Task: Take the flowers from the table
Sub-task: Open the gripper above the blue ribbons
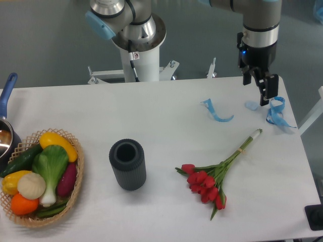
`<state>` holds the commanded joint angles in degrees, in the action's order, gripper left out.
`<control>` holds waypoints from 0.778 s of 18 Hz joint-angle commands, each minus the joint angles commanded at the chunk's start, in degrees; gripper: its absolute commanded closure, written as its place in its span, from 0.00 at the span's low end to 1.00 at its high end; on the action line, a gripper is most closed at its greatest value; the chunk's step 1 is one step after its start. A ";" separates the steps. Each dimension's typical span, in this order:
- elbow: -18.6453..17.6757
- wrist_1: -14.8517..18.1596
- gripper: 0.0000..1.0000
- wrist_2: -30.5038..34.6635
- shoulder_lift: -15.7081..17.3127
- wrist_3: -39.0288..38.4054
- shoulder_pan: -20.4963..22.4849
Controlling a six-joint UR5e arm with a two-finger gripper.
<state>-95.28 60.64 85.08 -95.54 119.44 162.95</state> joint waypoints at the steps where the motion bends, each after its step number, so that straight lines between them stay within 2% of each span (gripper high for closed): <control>1: 0.18 0.00 0.00 -0.09 0.09 0.00 0.00; 9: 0.53 0.18 0.00 0.27 -1.31 -4.30 1.58; 14: -0.17 0.35 0.00 -5.97 -2.55 -12.20 4.04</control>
<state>-95.44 61.00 79.11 -98.08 107.24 166.99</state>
